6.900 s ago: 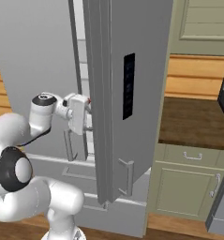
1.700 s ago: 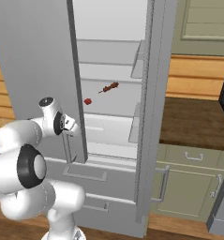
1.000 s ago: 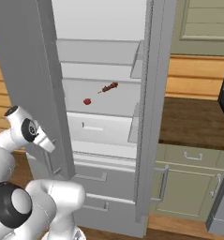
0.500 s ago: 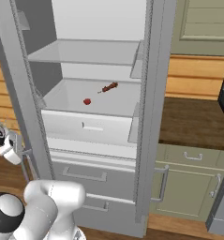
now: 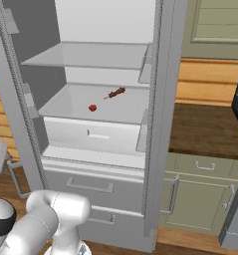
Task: Take the strawberry from the fridge and place it on top of the pancake, located on the dining counter.
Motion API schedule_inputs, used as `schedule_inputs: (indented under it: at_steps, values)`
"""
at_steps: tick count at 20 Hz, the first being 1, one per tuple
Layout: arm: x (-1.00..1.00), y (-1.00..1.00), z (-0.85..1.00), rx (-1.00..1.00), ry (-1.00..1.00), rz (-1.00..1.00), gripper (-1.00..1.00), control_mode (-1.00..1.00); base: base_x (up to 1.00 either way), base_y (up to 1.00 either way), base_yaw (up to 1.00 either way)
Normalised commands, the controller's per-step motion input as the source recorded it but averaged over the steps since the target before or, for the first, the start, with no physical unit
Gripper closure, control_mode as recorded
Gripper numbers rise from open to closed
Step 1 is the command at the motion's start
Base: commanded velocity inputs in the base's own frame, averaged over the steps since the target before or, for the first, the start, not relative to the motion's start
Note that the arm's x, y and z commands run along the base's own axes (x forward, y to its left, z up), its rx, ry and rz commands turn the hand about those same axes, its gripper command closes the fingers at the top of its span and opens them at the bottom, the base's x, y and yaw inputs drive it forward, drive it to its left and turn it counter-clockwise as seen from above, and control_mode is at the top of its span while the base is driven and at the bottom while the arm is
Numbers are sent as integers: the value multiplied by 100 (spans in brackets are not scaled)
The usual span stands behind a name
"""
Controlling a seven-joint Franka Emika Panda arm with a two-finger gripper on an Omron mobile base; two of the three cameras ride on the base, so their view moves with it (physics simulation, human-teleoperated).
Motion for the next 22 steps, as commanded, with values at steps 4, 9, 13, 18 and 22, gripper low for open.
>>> schedule_inputs:
  at_steps: [4,9,13,18,22]
  values:
    - [-37,32,93,-11,-2,0,-100,-100,0,0,0]
    - [-76,-9,83,10,6,5,-100,-100,0,0,0]
    - [-71,-16,99,22,7,18,-100,-100,0,0,0]
    - [-41,-58,83,46,3,18,-100,-100,0,0,0]
    - [0,-76,87,72,-1,13,-100,-100,0,0,0]
